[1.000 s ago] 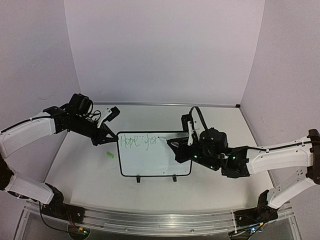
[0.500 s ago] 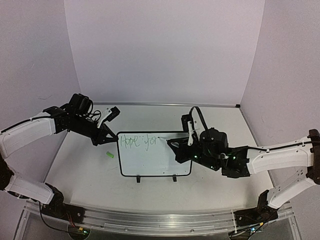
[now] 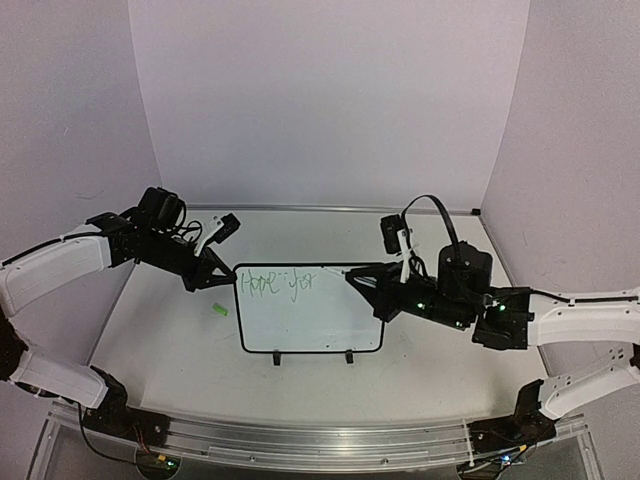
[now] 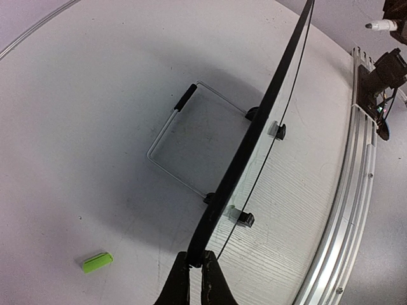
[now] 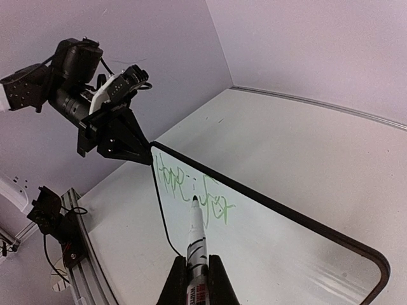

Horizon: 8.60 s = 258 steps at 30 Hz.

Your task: Write a sentence on the whiteboard

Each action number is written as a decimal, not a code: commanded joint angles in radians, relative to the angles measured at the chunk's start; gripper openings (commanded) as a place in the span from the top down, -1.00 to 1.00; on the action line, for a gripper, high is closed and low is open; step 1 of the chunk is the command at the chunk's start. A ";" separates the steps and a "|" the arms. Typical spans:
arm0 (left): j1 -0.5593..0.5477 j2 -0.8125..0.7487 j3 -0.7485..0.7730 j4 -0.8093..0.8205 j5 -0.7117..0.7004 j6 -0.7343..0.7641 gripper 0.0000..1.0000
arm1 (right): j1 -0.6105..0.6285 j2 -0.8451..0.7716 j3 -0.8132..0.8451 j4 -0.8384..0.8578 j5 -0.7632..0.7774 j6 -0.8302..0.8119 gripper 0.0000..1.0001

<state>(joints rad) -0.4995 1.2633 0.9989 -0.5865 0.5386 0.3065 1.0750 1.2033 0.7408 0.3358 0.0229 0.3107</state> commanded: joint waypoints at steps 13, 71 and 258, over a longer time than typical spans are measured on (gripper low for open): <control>-0.010 0.000 0.014 -0.015 -0.045 0.025 1.00 | -0.116 -0.073 -0.090 0.020 -0.134 0.001 1.00; -0.014 0.003 0.014 -0.017 -0.046 0.026 1.00 | -0.140 0.115 -0.067 0.047 -0.155 0.092 1.00; -0.019 -0.003 0.016 -0.017 -0.040 0.024 1.00 | -0.138 -0.112 -0.122 -0.047 -0.060 0.150 1.00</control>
<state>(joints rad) -0.5101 1.2633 0.9993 -0.5861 0.5377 0.3065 0.9386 1.1070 0.5987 0.2402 -0.0824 0.4835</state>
